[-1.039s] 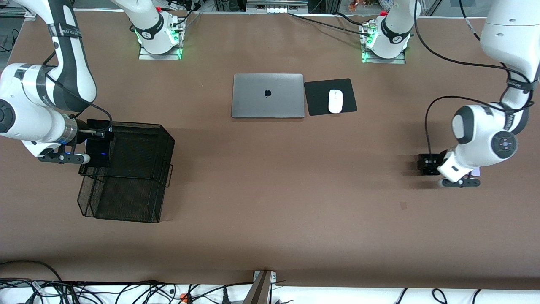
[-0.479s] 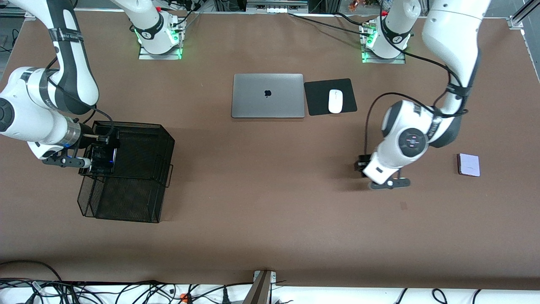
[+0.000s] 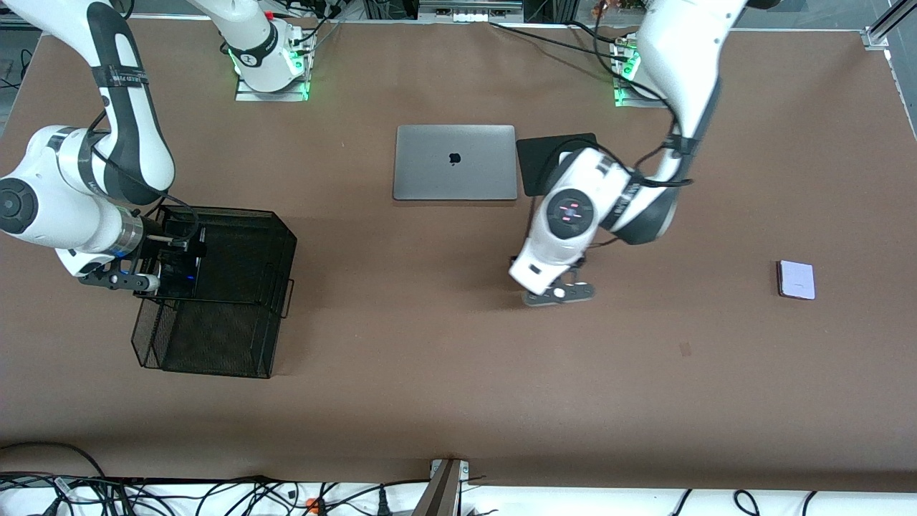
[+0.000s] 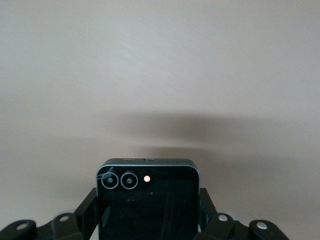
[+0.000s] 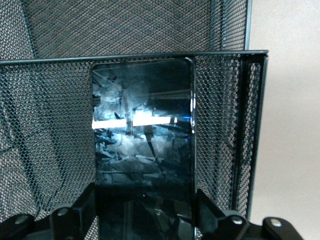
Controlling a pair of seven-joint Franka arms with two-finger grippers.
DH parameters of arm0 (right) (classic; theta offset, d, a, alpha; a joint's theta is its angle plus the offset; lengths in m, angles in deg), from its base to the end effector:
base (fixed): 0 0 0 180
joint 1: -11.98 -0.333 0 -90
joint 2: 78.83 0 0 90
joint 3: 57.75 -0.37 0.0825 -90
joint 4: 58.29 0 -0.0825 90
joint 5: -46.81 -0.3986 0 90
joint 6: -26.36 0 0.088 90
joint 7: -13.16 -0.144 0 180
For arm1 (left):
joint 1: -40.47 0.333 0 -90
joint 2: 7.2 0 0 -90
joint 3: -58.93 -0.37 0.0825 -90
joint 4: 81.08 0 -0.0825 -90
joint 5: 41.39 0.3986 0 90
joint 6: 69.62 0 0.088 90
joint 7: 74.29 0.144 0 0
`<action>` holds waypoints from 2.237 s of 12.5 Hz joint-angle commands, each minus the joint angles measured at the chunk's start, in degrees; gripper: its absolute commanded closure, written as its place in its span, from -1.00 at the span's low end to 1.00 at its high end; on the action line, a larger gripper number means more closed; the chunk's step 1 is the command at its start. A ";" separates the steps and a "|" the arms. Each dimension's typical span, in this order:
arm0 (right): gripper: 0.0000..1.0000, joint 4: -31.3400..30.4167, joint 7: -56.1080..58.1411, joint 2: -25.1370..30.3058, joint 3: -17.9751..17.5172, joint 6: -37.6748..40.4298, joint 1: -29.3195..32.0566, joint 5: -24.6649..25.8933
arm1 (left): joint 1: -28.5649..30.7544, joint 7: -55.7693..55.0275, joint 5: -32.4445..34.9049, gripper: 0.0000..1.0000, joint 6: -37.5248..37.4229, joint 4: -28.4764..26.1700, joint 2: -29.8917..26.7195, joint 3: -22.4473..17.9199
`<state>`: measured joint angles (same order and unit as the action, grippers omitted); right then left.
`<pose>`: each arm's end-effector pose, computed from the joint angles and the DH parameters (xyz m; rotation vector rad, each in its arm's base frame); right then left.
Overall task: Place phones with both arms
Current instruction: 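Drop the phone into the basket while the left gripper sets the flip phone down, then grasp the flip phone with the right gripper while the left gripper reaches the white phone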
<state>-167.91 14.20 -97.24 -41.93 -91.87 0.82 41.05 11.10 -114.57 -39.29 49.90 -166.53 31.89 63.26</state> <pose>0.6216 -0.0341 0.3273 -3.1218 0.1737 0.2457 0.6287 -0.4047 0.2600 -3.0968 -0.1709 0.1221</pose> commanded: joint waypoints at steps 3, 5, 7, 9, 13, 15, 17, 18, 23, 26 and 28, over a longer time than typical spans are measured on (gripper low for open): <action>-0.99 1.16 0.71 0.74 -0.09 -0.51 0.35 -1.18 | -7.35 -1.99 -1.39 1.00 1.83 11.62 9.67 -1.17; -0.99 2.12 0.36 0.83 -0.18 0.10 0.18 -1.18 | -9.29 -4.79 -1.31 1.00 7.63 11.72 12.40 -1.17; -0.99 4.75 0.36 0.74 -0.44 2.64 -0.26 -1.18 | -10.70 -7.00 -1.13 1.00 10.11 11.80 13.81 -1.17; -0.98 5.47 -0.60 0.83 -0.70 4.58 -0.44 -1.26 | -10.80 -8.40 -1.04 1.00 11.87 13.90 15.65 -1.26; -0.97 5.82 -1.57 1.18 -1.94 4.67 -2.10 -1.35 | -12.29 -10.95 -0.69 -0.99 12.05 15.50 17.59 -1.96; -0.97 6.60 -1.40 1.18 -2.02 4.76 -2.63 -1.27 | -13.60 -14.73 -0.51 -1.00 12.84 15.50 17.77 -3.27; -0.97 7.83 -1.57 0.83 -2.02 5.81 -4.12 -1.35 | -13.00 -14.74 -0.69 -1.00 10.23 15.85 15.68 -3.46; -0.97 8.02 -1.66 0.83 -2.02 5.90 -4.22 -1.35 | -12.38 -14.39 -0.69 -1.00 5.77 15.85 14.27 -3.46; -0.98 13.01 -12.17 -0.39 -2.02 10.03 -15.60 -1.35 | -0.89 -1.68 -0.95 -1.00 -12.43 14.36 5.48 -2.67; -0.99 19.50 -22.20 -7.84 -2.02 9.16 -25.63 -1.62 | 7.36 11.49 -0.43 -1.00 -17.82 8.05 0.82 -2.76; -0.99 27.40 -23.63 -16.09 -2.02 8.55 -30.30 -4.41 | 12.73 21.33 -0.16 -1.00 -18.09 3.65 -1.73 -3.46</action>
<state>-149.79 -8.49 -104.19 -44.99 -83.88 -26.63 39.59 19.54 -101.00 -39.32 31.65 -155.64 34.84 59.52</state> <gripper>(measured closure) 0.004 0.000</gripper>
